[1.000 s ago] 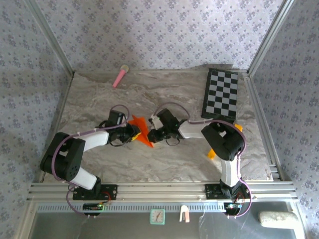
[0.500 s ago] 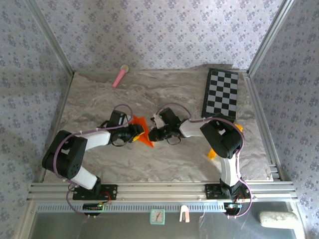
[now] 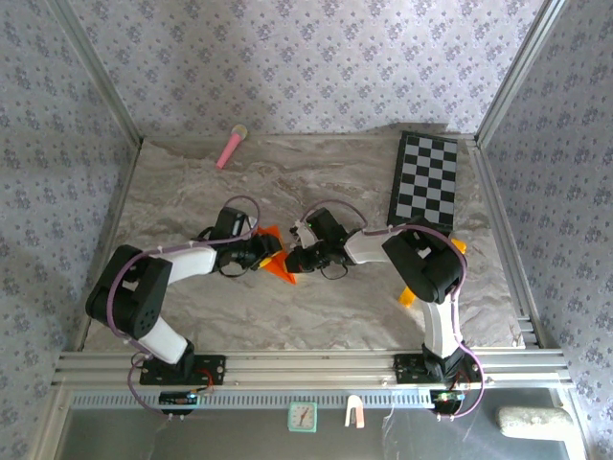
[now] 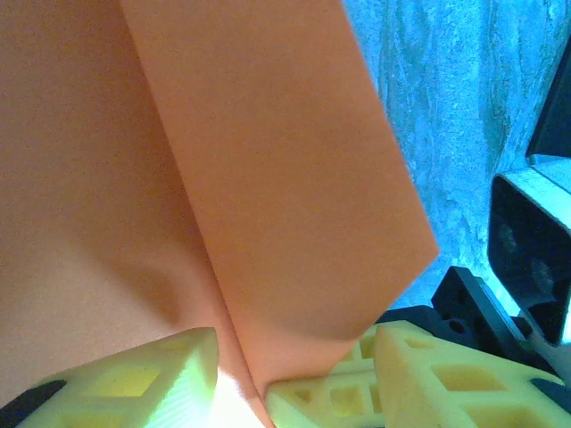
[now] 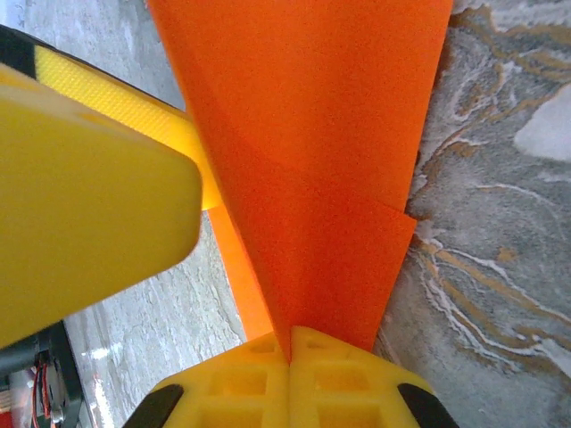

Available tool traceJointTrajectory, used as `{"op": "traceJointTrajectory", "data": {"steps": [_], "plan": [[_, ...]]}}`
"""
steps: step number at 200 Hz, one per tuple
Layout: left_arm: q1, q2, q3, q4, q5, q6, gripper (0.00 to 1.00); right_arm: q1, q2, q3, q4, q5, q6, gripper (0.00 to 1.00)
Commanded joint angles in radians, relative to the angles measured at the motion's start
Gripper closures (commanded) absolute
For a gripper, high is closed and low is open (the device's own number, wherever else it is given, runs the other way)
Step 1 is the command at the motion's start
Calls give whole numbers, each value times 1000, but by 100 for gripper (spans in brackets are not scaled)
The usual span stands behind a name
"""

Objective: Fold a paper plane with a square sheet of paper (pick it up from the middle)
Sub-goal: Fourth fold the wing at the center of the table.

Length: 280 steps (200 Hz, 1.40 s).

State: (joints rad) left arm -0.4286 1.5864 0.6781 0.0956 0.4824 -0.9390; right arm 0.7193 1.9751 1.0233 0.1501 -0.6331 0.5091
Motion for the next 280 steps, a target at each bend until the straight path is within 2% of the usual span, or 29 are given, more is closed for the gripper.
{"op": "traceJointTrajectory", "data": {"steps": [1,70,135,225,280], "plan": [[-9,31,21,-34,-3,18,50,-4,25,-3,-9,-17,11,96],[-9,62,43,-119,-55,0,54,-6,29,2,-21,-19,12,94],[-10,100,91,-309,-156,-39,59,-8,-44,-27,-45,3,0,80],[-16,166,125,-392,-171,-64,59,18,-45,-18,-115,24,-53,80],[-16,166,137,-395,-163,-52,56,8,-27,-36,-97,16,-28,90]]}}
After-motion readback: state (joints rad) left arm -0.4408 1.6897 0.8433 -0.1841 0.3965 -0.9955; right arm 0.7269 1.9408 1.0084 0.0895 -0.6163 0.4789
